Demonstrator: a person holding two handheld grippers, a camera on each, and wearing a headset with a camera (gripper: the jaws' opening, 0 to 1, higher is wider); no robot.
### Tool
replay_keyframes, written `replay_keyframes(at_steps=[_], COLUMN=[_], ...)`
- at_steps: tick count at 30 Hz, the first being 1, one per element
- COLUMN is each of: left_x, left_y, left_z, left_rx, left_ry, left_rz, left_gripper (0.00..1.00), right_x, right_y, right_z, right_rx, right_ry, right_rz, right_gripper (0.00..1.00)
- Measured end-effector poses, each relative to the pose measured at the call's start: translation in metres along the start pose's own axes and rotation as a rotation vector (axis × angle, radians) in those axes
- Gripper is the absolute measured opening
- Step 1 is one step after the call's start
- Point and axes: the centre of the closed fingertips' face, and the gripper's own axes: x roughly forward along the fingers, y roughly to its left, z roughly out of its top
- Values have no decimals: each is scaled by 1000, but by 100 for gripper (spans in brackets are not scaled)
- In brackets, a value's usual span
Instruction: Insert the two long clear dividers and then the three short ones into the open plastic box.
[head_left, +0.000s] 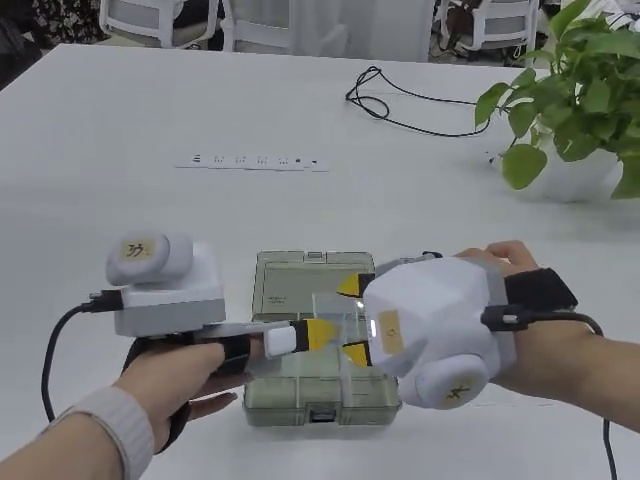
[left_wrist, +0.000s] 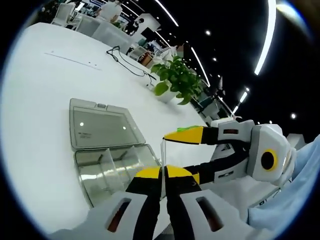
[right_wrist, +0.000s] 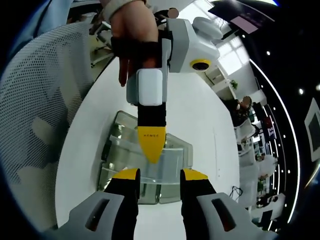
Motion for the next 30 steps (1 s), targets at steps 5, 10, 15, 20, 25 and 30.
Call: replay_keyframes(at_steps=[5,10,15,20,25,30], left_x=[-1,-2,-8,-13,-18,-23], left_y=[1,0,-3,-10,-13,-15], left_z=[-1,-2,-1,-1,-6,-10], left_rx=[-6,8,63,147,254,370], left_ry=[6,8,2,0,25,33], left_rz=[-6,-13,-41,-98,-135,-169], left_gripper=[0,0,0,0,0,0], right_x=[-1,-3,-10,-21,-30,-35], right_y=[2,4,-2,-14,-18,-19], right_z=[0,4,21,24,25,25], right_rx=[3,-11,190,330,450,450], right_ry=[-6,-39,-159,-215,-228,-215], right_rz=[8,29,95,174,295,402], right_gripper=[32,34,56,51,44,34])
